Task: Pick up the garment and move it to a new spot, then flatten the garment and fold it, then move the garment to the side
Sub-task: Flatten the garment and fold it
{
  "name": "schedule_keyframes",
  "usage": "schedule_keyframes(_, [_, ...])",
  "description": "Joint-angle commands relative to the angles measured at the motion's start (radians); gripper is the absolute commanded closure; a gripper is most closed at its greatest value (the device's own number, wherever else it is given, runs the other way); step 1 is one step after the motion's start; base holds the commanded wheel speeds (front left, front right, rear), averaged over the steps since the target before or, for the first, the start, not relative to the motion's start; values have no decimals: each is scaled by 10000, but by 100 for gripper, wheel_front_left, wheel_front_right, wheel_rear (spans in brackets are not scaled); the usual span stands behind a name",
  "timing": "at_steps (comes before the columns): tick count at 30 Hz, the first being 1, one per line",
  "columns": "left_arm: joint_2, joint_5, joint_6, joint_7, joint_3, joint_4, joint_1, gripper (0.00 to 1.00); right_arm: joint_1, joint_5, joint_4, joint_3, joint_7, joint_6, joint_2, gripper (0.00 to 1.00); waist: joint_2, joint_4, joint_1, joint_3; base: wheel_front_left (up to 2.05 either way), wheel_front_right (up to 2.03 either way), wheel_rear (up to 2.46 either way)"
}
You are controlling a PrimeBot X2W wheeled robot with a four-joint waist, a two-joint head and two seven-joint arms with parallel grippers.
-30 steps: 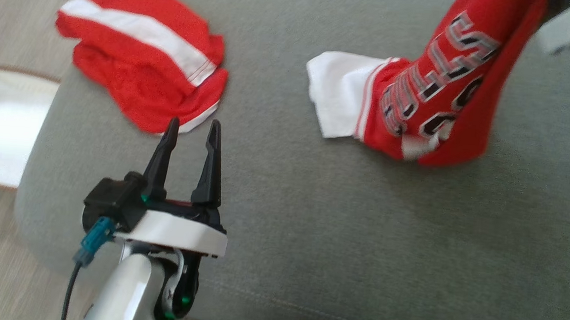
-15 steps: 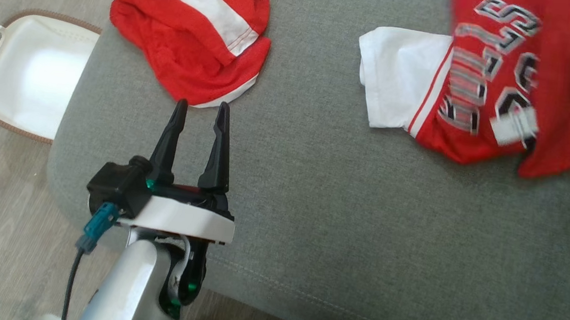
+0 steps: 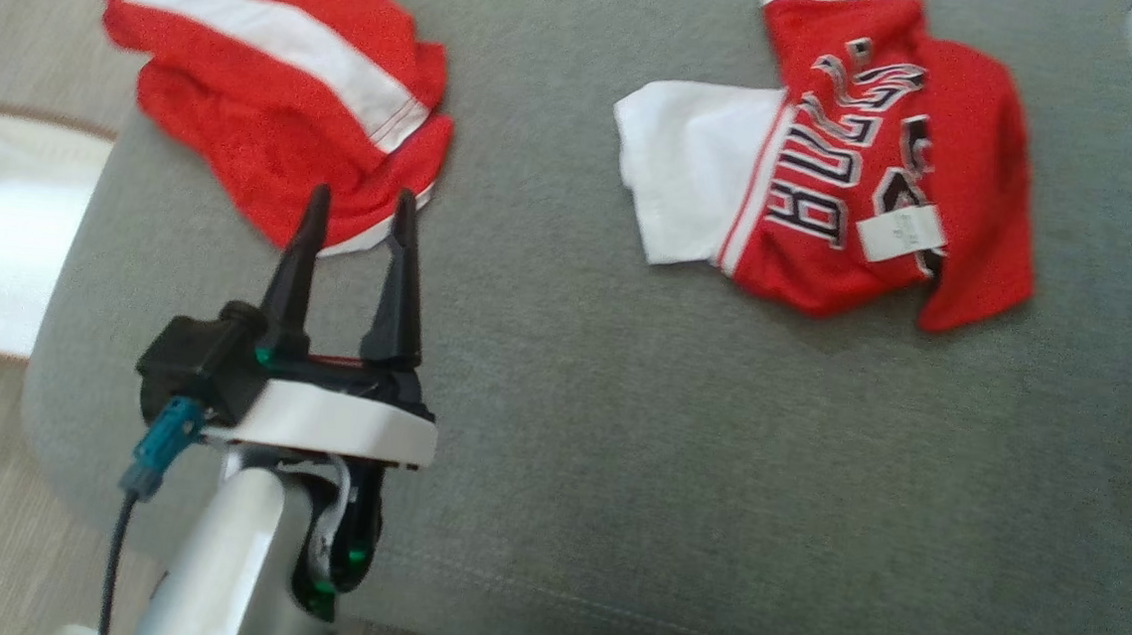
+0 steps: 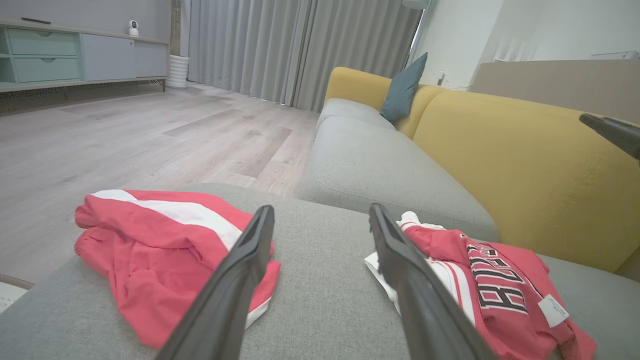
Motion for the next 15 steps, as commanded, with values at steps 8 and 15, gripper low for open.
schedule_keyframes(8, [77, 320, -39, -53, 762, -461, 151, 0, 2449, 116, -1698, -1682, -393, 65, 844, 0, 0, -1380, 0, -1169, 0, 0, 0])
schedule_keyframes(15, [77, 407, -69, -53, 900, -455, 480, 0, 5570, -1044, -4570, -3715, -398, 65, 1981, 0, 0, -2123, 0, -1562, 0, 0, 0])
